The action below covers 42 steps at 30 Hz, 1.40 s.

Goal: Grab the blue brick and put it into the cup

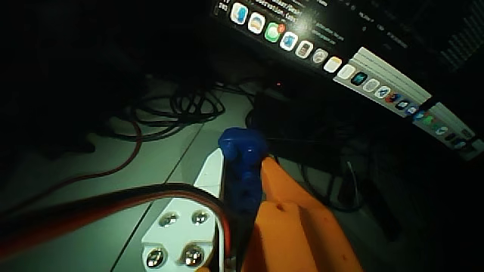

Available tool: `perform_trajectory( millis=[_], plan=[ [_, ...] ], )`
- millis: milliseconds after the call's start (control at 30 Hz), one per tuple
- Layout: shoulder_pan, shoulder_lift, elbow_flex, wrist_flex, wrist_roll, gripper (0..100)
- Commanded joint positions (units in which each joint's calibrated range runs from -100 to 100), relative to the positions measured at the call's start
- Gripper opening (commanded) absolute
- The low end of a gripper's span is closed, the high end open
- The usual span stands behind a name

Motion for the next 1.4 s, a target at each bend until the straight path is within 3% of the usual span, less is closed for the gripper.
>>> perform_trajectory(
  millis=[0,200,333,800,1367],
  plan=[
    [-0.3,-3.9,-2.8,-0.3,-0.1,0],
    [0.4,-3.7,-2.8,-2.1,0.6,0],
    [0.6,-3.4,-2.7,-3.9,1.0,9],
    [0.6,-4.1,-2.7,-3.4,1.1,23],
    [0.4,-4.8,-2.7,-5.6,0.1,25]
  ],
)
